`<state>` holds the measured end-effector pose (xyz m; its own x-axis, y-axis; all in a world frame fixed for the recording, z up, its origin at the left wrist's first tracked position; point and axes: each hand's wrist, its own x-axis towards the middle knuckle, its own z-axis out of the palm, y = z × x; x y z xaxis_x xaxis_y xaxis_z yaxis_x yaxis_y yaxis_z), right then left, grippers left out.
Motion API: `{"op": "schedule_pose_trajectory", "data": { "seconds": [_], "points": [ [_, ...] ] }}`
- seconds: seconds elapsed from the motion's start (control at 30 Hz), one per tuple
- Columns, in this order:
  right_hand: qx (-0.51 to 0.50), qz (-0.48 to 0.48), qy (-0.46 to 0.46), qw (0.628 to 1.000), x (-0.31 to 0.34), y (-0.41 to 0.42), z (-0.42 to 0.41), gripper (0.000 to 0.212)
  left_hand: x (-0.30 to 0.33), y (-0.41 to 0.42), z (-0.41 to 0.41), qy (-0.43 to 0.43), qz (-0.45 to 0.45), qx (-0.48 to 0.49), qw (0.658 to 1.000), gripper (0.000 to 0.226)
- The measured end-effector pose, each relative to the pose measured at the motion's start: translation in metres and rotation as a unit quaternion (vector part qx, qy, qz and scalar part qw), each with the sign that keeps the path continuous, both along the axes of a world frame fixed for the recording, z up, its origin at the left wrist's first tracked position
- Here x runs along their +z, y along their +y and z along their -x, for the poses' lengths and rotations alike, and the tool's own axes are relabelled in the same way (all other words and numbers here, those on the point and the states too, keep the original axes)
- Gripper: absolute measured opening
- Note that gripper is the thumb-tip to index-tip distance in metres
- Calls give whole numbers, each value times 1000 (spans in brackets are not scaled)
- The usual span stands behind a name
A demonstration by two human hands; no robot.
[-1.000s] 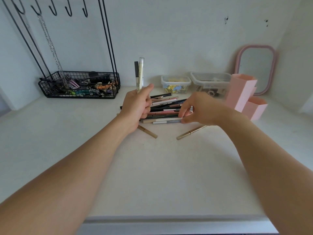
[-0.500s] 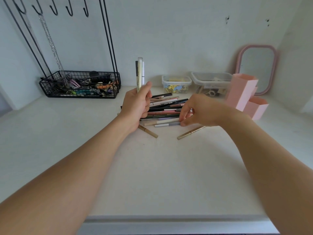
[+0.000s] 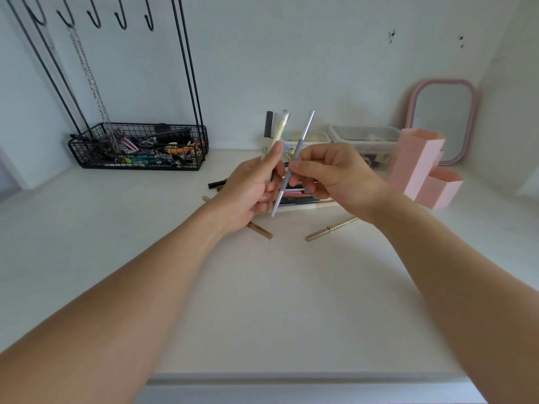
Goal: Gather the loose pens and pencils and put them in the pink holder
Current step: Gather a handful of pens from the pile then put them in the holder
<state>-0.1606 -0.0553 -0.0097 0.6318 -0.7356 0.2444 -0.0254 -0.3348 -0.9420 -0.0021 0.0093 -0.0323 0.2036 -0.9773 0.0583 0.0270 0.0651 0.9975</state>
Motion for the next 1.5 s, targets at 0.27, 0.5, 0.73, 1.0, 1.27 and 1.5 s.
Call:
{"op": "schedule_pose_trajectory", "data": {
  "seconds": [0.27, 0.5, 0.73, 1.0, 1.27, 1.5],
  "points": [
    [-17, -14, -53, 998, -5, 1, -2, 9, -2, 3, 4, -62, 1, -54, 997, 52],
    [32, -41, -88, 995, -4, 7, -1, 12, -5, 3, 3, -103, 4, -64, 993, 25],
    [13, -43, -49, 998, -7, -3, -1, 13, -5, 4, 3, -111, 28, -70, 991, 25],
    [-109, 83, 51, 989, -3, -12, 7, 14, -1, -1, -3, -29, 35, 13, 999, 49],
    [-45, 271, 295, 915, -1, -18, 22, 5, 0, -5, -16, 55, 32, 129, 990, 50],
    [-35, 295, 352, 888, -11, -24, 17, 13, -2, -5, -16, 56, 33, 141, 988, 50]
  ]
}}
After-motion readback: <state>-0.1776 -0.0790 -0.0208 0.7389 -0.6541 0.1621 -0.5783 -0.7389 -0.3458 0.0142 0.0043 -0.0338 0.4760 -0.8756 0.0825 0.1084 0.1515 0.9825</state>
